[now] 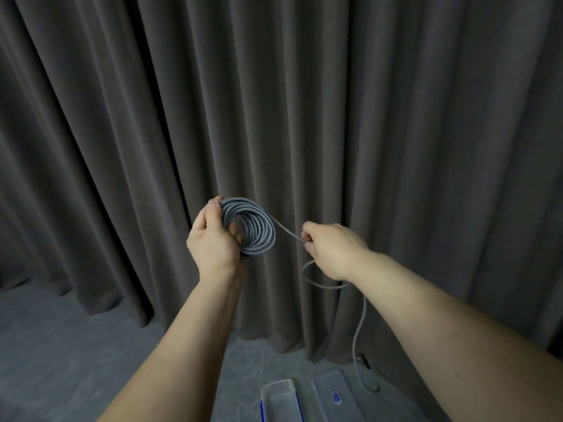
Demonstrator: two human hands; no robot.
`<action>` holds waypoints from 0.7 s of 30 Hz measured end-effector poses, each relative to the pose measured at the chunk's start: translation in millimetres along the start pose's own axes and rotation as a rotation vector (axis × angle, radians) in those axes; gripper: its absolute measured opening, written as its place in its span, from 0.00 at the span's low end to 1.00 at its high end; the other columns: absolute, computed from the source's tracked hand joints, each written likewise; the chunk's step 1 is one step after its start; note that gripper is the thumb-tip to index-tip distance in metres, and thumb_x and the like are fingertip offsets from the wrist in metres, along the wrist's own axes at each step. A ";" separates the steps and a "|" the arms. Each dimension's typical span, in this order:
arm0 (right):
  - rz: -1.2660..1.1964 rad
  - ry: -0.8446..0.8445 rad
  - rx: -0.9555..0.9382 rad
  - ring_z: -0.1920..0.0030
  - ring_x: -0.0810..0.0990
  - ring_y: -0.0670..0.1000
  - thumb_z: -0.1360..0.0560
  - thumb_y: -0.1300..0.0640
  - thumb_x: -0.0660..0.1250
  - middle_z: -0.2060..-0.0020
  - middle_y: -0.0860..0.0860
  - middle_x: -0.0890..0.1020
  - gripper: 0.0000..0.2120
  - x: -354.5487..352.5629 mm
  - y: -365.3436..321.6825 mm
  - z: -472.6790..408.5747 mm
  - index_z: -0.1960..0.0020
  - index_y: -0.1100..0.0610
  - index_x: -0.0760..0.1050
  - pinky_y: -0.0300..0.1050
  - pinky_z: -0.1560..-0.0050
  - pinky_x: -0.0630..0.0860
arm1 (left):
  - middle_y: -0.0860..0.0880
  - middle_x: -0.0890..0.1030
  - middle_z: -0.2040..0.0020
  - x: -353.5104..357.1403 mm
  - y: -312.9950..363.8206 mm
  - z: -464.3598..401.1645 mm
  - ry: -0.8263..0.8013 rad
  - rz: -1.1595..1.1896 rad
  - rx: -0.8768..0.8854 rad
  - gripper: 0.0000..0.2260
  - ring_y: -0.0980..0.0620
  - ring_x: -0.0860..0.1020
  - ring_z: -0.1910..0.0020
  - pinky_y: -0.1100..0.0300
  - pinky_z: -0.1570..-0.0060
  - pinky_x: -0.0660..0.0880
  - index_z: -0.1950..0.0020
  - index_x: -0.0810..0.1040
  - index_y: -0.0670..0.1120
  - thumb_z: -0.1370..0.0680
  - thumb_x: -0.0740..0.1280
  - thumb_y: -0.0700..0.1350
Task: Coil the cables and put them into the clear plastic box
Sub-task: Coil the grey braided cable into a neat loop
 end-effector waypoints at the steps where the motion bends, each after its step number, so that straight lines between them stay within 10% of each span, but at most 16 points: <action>1: -0.005 -0.011 0.035 0.58 0.75 0.54 0.20 0.55 0.58 0.56 0.50 0.79 0.04 0.9 4.0 0.1 0.54 0.50 0.67 0.44 0.64 0.69 | 0.45 0.75 0.55 -0.5 0.4 -0.5 0.000 0.000 0.005 0.10 0.56 0.68 0.73 0.62 0.76 0.64 0.56 0.81 0.46 0.19 0.63 0.44; 10: 0.291 -0.041 0.344 0.53 0.78 0.56 0.21 0.56 0.60 0.50 0.53 0.80 0.10 -9.1 35.9 7.4 0.42 0.54 0.75 0.43 0.59 0.69 | 0.57 0.81 0.65 -1.9 5.0 -2.7 0.025 -0.120 0.069 0.08 0.58 0.76 0.66 0.62 0.66 0.71 0.49 0.83 0.44 0.21 0.64 0.44; 16: -1.034 -0.017 0.277 0.61 0.82 0.54 0.18 0.51 0.55 0.57 0.57 0.82 0.14 2.2 12.9 0.5 0.50 0.58 0.76 0.38 0.64 0.77 | 0.52 0.76 0.67 5.9 -1.4 1.5 -0.005 -0.123 0.053 0.11 0.56 0.71 0.69 0.63 0.70 0.68 0.47 0.81 0.38 0.20 0.64 0.44; 21: -0.177 0.052 0.217 0.47 0.80 0.57 0.19 0.44 0.54 0.53 0.51 0.82 0.15 -10.1 27.3 -1.3 0.47 0.50 0.75 0.47 0.51 0.75 | 0.50 0.74 0.68 14.6 -1.0 9.4 -0.089 -0.119 0.041 0.09 0.57 0.66 0.74 0.63 0.74 0.64 0.50 0.82 0.42 0.19 0.63 0.42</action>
Point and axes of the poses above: each hand's wrist, its own z-axis away from the middle knuckle, its own x-axis out of the palm, y = z × x, the point moved 9 cm from there along -z, towards the middle knuckle
